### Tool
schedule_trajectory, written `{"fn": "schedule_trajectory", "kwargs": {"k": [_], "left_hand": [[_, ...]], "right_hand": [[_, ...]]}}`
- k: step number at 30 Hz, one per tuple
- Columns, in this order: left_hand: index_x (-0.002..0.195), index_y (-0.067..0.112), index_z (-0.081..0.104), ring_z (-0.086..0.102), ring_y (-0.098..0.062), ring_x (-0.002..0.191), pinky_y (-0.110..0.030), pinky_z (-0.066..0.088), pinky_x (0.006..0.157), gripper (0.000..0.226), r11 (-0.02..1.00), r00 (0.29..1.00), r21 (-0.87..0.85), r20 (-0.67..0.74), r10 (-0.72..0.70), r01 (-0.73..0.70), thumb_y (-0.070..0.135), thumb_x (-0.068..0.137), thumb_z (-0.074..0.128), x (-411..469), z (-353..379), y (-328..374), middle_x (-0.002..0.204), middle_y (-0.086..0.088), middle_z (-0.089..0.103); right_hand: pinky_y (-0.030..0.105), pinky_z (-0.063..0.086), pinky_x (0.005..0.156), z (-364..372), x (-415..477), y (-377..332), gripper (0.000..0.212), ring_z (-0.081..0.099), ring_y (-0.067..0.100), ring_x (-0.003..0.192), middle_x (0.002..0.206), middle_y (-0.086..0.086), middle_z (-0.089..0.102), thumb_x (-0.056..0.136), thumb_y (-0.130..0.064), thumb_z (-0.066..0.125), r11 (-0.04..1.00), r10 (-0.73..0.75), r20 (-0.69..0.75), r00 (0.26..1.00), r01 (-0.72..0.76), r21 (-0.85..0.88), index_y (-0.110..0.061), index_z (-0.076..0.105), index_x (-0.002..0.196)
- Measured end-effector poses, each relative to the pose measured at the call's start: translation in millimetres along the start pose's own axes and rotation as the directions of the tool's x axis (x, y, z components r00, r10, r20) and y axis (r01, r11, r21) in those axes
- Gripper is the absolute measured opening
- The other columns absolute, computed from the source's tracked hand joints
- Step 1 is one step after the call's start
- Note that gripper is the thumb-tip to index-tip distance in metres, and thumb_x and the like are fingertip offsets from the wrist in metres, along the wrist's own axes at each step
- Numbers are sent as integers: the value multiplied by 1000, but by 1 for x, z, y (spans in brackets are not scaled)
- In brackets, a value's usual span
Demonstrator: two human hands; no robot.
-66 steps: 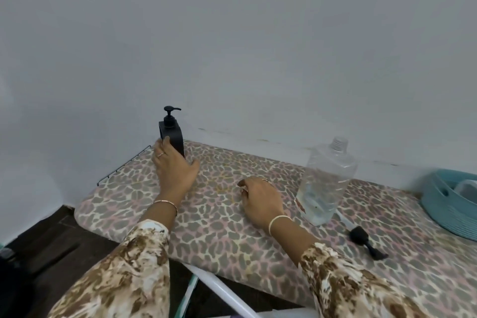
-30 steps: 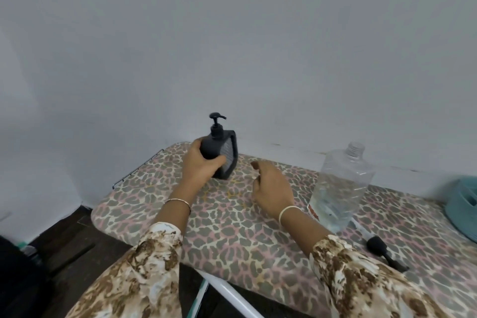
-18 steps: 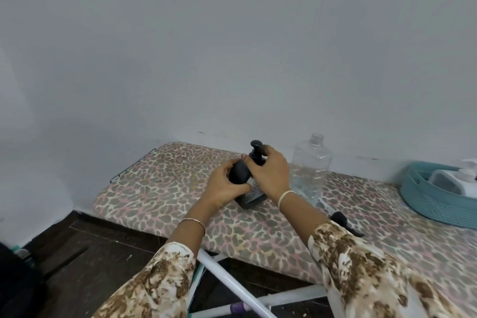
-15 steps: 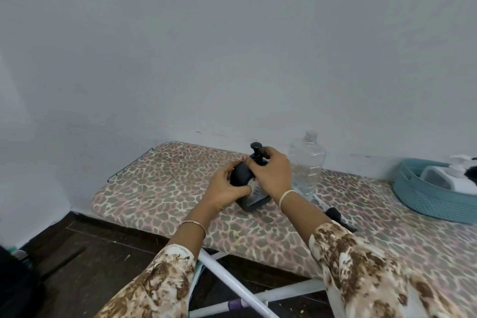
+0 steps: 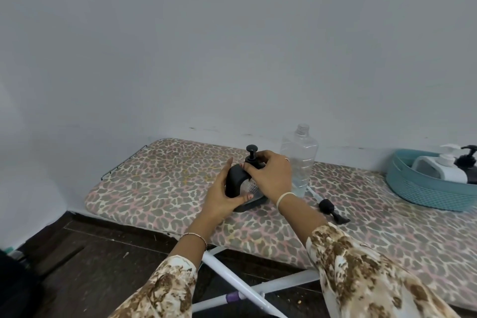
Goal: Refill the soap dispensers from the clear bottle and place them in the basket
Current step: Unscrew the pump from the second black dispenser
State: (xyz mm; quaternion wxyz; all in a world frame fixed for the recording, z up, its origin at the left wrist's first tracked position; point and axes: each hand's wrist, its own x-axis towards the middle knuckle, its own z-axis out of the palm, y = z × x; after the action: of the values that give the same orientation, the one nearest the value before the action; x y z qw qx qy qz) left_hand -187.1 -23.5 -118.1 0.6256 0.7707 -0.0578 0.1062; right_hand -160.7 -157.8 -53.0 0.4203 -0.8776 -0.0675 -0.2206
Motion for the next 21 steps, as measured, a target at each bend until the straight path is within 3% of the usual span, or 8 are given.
{"fn": "schedule_trajectory", "kwargs": {"k": [6, 11, 14, 17, 21], "left_hand": [[150, 48, 17, 49, -11, 130, -34, 45, 106, 106, 999, 998, -34, 49, -36, 37, 13, 75, 83, 7, -7, -7, 143, 4, 51], [152, 39, 19, 56, -6, 121, -21, 50, 93, 104, 993, 992, -98, 112, -51, 62, 0, 77, 78, 11, -13, -6, 132, 7, 57], [150, 40, 19, 58, -1, 115, -25, 51, 94, 103, 989, 986, -117, 149, -73, 90, -5, 77, 76, 13, -16, -3, 123, 15, 58], [150, 41, 20, 58, -5, 117, -31, 50, 98, 102, 978, 981, -164, 166, -103, 130, -6, 77, 74, 13, -18, -4, 124, 15, 58], [151, 35, 23, 55, -3, 117, -21, 50, 94, 96, 971, 982, -183, 136, -131, 154, -2, 79, 74, 10, -12, -9, 128, 15, 55]], "right_hand": [[40, 53, 84, -5, 10, -1, 33, 67, 21, 90, 86, 0, 73, 76, -42, 74, 995, -55, 98, 994, 63, -75, -20, 73, 101], [44, 49, 87, -6, 17, 2, 30, 64, 23, 88, 69, -8, 63, 79, -45, 70, 984, -103, 174, 979, 126, -125, -21, 72, 96], [43, 44, 94, -10, 24, 9, 38, 64, 20, 99, 87, -6, 71, 79, -47, 71, 984, -113, 262, 958, 144, -103, -21, 71, 107], [30, 46, 85, -18, 30, 13, 29, 66, 19, 99, 97, -1, 73, 82, -33, 74, 987, -160, 386, 909, 158, 37, -15, 72, 105], [20, 42, 77, -27, 33, 8, 23, 64, 17, 97, 99, 2, 71, 86, -24, 71, 974, -216, 446, 869, 226, 32, -13, 71, 106]]}}
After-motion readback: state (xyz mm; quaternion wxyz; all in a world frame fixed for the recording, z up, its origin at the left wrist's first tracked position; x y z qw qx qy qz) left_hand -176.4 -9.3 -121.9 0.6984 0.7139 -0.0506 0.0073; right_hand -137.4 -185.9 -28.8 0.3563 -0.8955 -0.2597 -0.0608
